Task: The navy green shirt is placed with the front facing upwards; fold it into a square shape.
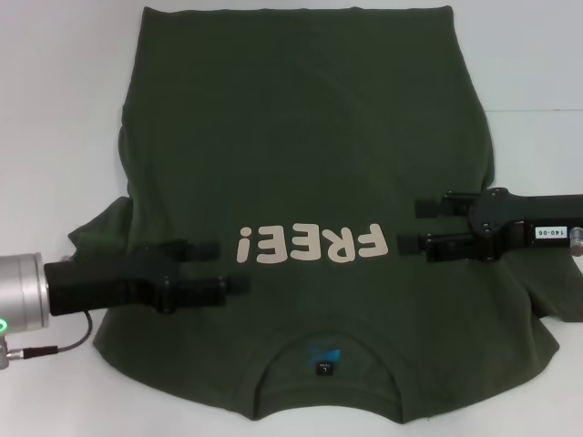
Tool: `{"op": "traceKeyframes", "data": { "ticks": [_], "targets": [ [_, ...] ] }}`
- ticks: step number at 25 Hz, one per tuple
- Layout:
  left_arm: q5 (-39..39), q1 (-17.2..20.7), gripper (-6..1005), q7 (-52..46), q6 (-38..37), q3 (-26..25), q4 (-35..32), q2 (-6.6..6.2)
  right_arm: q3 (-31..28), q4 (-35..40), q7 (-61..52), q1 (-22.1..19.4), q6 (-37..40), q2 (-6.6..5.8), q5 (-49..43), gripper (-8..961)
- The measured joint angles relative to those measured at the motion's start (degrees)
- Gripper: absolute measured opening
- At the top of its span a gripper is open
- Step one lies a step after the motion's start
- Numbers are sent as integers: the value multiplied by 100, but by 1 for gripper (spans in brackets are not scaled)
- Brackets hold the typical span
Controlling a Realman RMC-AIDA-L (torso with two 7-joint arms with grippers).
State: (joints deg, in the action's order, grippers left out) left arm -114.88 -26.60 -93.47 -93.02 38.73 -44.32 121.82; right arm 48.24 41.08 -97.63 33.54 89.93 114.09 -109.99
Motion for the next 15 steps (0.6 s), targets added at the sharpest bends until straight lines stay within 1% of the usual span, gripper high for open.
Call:
{"op": "traceKeyframes", "data": {
  "ticks": [7, 10, 15],
  "targets": [
    [-16, 122, 907, -405, 685, -484, -14, 0, -54, -4, 8, 15, -27, 63, 5, 914],
    [-70, 179, 907, -556, 790, -728, -43, -26, -84, -5, 8, 31, -75, 88, 5, 913],
    [-388, 246, 907, -629, 838, -1215, -114, -69, -87, -4, 8, 42, -146, 151, 5, 913]
  ]
}}
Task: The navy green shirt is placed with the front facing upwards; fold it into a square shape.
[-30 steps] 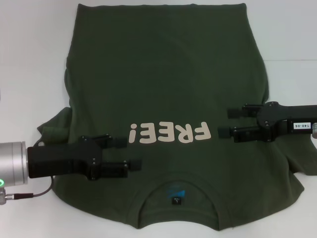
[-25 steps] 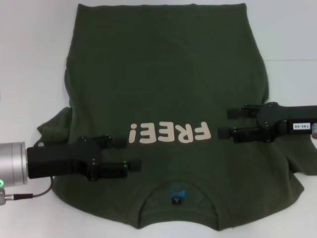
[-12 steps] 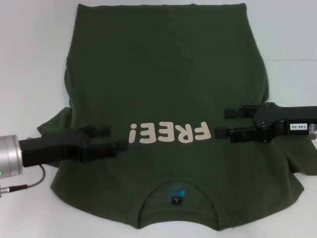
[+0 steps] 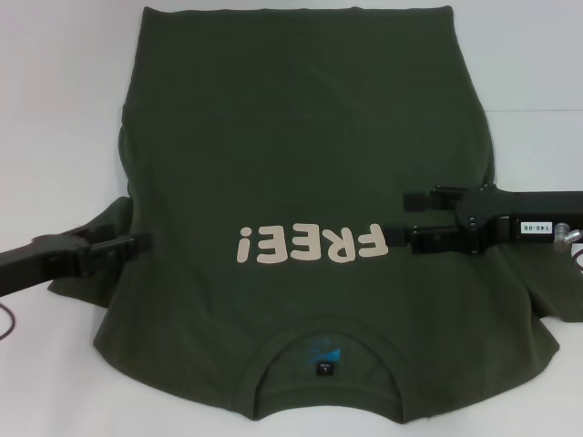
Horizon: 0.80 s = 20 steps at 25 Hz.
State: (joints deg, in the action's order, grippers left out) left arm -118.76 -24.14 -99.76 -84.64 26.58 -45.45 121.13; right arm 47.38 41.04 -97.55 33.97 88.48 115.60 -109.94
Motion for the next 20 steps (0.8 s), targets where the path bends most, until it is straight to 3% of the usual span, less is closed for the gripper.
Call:
{"op": "traceKeyframes", "data": {
  "ticks": [10, 20],
  "targets": [
    [-427, 152, 908, -121, 645, -180, -148, 23, 19, 0, -28, 5, -34, 21, -1, 913],
    [-602, 114, 908, -99, 1276, 48, -88, 54, 14, -3, -42, -11, -16, 38, -4, 912]
  ]
}}
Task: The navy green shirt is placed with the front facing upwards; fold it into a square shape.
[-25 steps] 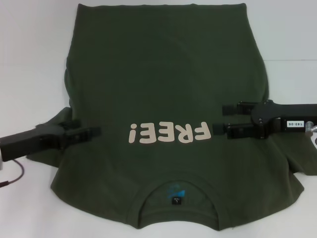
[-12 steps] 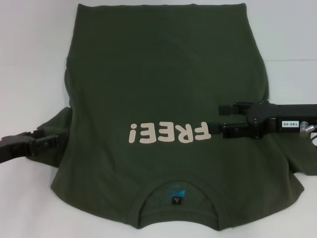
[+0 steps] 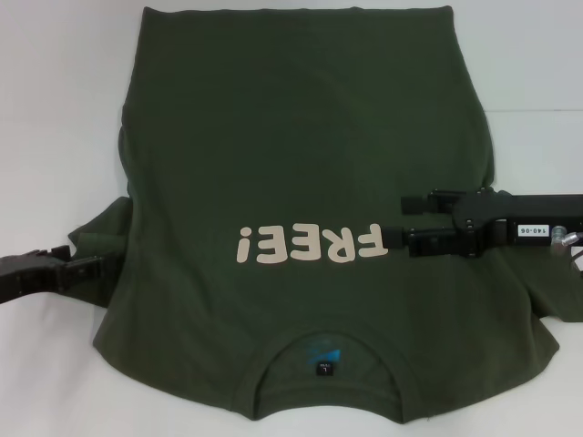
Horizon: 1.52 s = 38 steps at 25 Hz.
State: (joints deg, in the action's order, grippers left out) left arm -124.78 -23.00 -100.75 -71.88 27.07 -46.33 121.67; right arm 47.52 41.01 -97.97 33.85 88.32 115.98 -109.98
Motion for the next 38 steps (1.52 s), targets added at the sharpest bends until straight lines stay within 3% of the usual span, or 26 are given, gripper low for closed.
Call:
{"op": "traceKeyframes", "data": {
  "ticks": [24, 38],
  "targets": [
    [-141, -108, 908, 45, 722, 366, 48, 14, -6, -6, -12, -47, 1, 34, -12, 911],
    [-480, -121, 883, -77, 573, 465, -79, 43, -15, -5, -11, -31, -15, 27, 5, 910]
  ]
}}
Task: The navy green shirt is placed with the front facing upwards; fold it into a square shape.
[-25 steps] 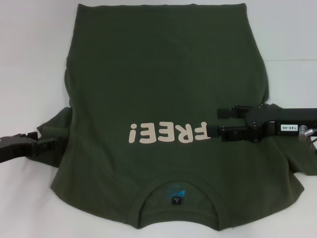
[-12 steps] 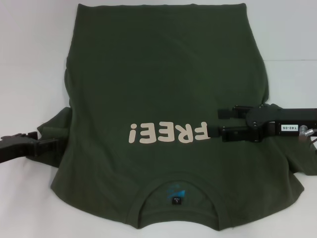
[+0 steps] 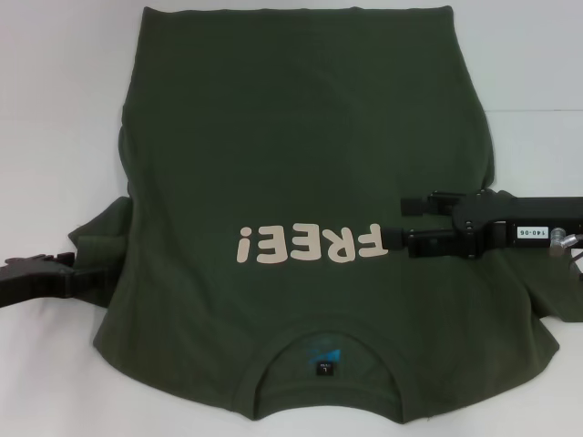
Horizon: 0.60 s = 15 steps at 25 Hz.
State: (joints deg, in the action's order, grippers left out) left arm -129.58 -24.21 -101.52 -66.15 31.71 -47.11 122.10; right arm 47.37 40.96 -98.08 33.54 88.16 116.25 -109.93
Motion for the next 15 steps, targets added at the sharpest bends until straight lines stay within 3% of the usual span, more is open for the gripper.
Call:
{"op": "traceKeyframes", "data": {
  "ticks": [15],
  "targets": [
    [-100, -22, 556, -333, 42, 92, -220, 19, 1, 0, 15, 0, -1, 9, 7, 909]
  ]
}}
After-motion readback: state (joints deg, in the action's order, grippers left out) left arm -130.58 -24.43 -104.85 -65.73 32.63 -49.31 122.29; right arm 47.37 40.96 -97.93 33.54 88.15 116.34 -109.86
